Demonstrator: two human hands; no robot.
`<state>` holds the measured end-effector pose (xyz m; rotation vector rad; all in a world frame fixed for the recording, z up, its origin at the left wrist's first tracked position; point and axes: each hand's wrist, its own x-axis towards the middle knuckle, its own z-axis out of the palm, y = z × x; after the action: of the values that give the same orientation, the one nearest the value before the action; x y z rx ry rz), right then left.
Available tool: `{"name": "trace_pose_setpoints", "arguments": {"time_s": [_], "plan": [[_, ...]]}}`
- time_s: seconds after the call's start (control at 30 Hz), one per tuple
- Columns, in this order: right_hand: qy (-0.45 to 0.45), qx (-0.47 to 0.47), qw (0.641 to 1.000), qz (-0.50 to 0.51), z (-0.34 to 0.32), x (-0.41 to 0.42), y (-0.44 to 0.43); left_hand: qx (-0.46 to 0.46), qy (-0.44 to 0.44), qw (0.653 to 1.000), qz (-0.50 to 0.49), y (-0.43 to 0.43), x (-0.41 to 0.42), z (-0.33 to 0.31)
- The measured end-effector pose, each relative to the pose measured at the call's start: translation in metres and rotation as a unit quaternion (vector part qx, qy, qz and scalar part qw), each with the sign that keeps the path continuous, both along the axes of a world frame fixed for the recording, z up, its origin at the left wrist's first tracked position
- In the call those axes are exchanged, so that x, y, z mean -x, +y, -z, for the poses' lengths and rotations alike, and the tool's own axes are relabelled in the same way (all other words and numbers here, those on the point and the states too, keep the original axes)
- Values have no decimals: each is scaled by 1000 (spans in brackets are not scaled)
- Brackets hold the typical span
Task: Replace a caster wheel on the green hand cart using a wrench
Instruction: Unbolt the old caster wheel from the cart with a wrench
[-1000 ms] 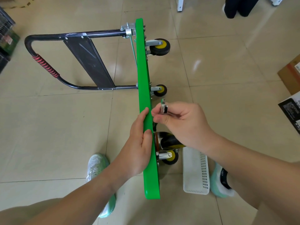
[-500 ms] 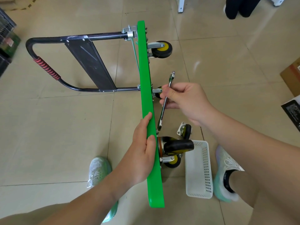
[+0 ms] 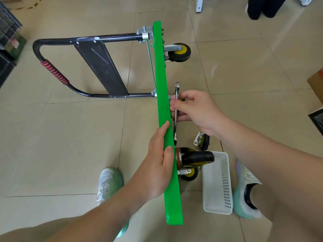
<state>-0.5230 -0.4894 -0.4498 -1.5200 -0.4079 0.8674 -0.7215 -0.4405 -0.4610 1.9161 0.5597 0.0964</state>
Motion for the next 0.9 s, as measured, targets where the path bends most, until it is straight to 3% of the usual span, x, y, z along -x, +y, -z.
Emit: {"name": "trace_pose_setpoints", "arguments": {"time_s": [0.4,0.63,0.9], "plan": [[-62,-140,987,-43,-18,50,-54,-18,-7,1000,-2,0,0,3],[-122,-138,982,49,-29,37,-54,-12,11,1000,-8,-4,0,-1],[-21,-86,995,41,-20,-7,-21,-10,13,1000,-2,-3,1,-2]]}}
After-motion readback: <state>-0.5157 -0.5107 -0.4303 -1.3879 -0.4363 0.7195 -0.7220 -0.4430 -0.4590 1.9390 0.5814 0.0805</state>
